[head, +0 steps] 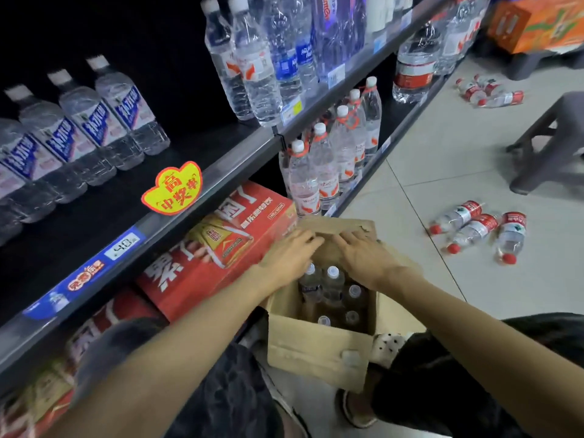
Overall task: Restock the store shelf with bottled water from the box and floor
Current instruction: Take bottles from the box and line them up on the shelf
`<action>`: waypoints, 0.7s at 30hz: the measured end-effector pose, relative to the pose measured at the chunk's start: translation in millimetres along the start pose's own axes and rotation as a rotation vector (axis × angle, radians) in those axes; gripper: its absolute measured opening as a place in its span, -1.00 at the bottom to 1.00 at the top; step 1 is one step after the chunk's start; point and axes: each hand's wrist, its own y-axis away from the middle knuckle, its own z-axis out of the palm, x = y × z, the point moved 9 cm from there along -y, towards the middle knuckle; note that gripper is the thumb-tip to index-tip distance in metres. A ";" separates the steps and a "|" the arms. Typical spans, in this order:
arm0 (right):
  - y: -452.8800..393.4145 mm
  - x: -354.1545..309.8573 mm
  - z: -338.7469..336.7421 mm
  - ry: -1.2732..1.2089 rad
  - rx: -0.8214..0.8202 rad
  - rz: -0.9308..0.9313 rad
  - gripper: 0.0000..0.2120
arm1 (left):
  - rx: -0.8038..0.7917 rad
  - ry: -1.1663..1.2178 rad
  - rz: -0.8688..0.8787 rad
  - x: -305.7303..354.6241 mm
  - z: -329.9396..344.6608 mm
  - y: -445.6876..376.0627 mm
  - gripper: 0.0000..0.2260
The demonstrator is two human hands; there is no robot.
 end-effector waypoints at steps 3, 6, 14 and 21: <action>-6.2 2.7 39.0 -0.017 -0.088 0.015 -0.44 | -0.116 0.008 0.012 3.4 38.4 -5.6 -0.54; -18.1 7.9 75.1 -0.044 -0.172 0.032 -0.47 | -0.247 0.005 -0.002 3.7 75.3 -12.5 -0.49; -52.6 19.0 144.8 -0.074 -0.354 0.128 -0.45 | -0.398 -0.094 -0.053 -2.2 134.0 -37.7 -0.50; -65.0 18.9 170.3 -0.136 -0.438 0.182 -0.44 | -0.473 -0.087 -0.118 -10.4 159.3 -58.9 -0.48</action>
